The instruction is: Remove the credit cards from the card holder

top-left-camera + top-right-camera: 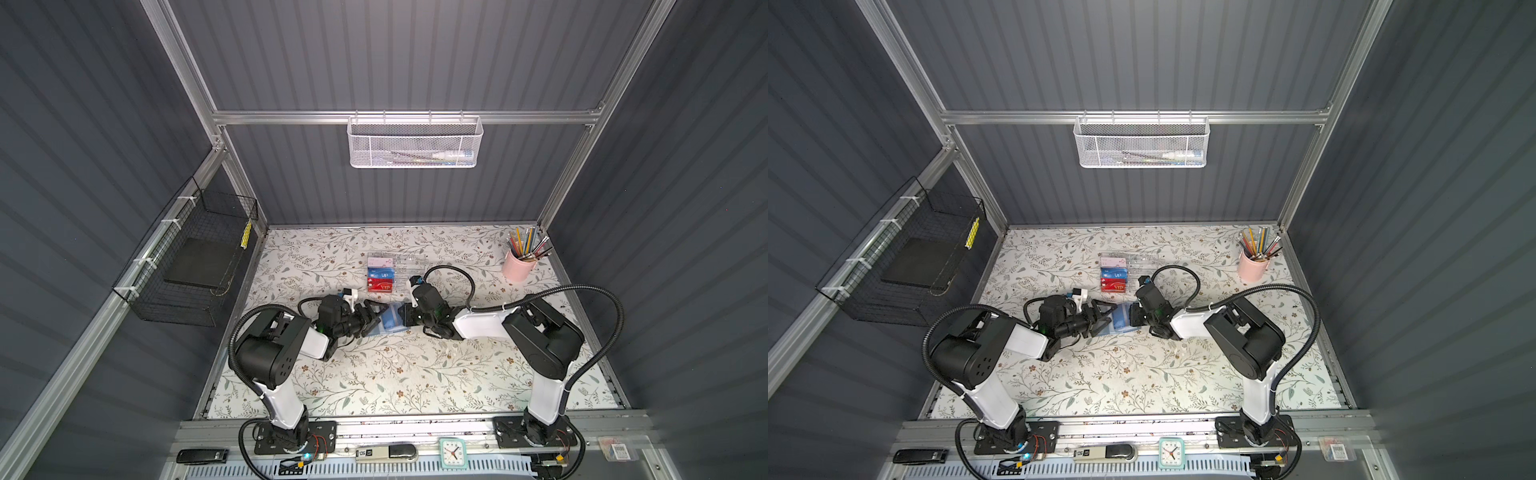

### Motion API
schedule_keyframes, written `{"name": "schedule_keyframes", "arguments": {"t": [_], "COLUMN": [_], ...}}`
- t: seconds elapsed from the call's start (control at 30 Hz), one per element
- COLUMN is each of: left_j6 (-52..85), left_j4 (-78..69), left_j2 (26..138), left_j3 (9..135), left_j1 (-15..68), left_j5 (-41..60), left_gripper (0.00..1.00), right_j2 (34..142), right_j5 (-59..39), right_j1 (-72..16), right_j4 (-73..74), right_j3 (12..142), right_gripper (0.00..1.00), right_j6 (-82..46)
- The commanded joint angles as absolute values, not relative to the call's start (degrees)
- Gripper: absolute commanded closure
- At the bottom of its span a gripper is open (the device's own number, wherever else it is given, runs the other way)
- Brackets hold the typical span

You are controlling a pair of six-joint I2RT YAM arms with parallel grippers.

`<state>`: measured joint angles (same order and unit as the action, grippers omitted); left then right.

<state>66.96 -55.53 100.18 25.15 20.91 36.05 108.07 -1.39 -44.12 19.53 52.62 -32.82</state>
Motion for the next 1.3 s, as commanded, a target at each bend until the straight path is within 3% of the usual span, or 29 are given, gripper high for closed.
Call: {"name": "schedule_keyframes", "arguments": {"t": [0.0,0.6,1.27], "left_j6": [66.97,69.07,75.02], "left_j4": [-57.43,-64.41,-78.91], "left_j2": [101.18,103.93,106.94], "left_j3": [24.69,24.08,21.40], "left_j1": [20.83,21.62,22.28], "left_j5": [36.97,37.62,33.73], "left_gripper": [0.20,0.20,0.23], "right_j2": [111.44,113.16,114.00], "right_j5": [-1.79,-3.43,-5.52], "right_j1": [-44.64,-45.42,-45.44], "right_j4": [14.36,17.01,20.38], "right_j3": [50.30,49.05,46.97], "right_gripper": [0.81,0.90,0.94], "right_j6": [-33.07,-34.76,-36.55]}}
